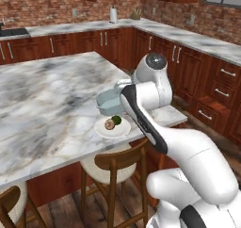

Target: Retrieve the tupperware and aluminum foil from the cabinet and place them on the dining counter near the plate with lime and mushroom to prepare for storing leftovers.

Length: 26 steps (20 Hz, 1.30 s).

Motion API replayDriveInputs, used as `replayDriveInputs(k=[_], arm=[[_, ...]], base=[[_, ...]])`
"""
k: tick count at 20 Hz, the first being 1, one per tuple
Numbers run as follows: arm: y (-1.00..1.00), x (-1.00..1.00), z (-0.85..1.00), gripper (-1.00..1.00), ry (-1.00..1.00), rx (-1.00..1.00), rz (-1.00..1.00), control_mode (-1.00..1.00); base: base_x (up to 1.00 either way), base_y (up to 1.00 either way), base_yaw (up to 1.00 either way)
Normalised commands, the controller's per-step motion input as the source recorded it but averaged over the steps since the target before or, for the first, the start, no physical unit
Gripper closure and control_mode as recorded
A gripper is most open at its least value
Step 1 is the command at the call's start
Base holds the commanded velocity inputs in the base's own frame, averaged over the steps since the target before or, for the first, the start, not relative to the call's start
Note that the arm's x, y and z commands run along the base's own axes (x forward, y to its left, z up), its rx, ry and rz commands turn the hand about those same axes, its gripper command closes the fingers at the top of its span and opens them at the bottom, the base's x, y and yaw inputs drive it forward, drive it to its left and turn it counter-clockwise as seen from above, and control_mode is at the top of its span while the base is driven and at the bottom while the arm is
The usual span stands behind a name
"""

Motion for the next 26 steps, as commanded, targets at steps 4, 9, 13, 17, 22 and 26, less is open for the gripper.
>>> replayDriveInputs(k=[4, 9, 13, 17, 22, 26], arm=[[0.48, 0.81, -0.52, 1.0, 0.05, 0.0, 0.33, -1.0], [0.37, 0.68, -0.54, 1.0, 0.01, 0.0, 0.34, -1.0], [0.37, 0.46, -0.53, 1.0, 0.0, -0.02, 0.33, -1.0], [0.55, 0.39, -0.27, 1.0, 0.0, -0.11, 0.2, -1.0], [0.35, 0.39, -0.05, 1.0, 0.0, -0.04, 0.01, -1.0], [0.2, 0.47, -0.19, 1.0, 0.0, 0.0, 0.0, -1.0]], base=[[0.0, 0.0, 0.0], [0.0, 0.0, 0.0], [0.0, 0.0, 0.0], [0.0, 0.0, 0.0], [0.0, 0.0, 0.0], [0.0, 0.0, 0.0]])
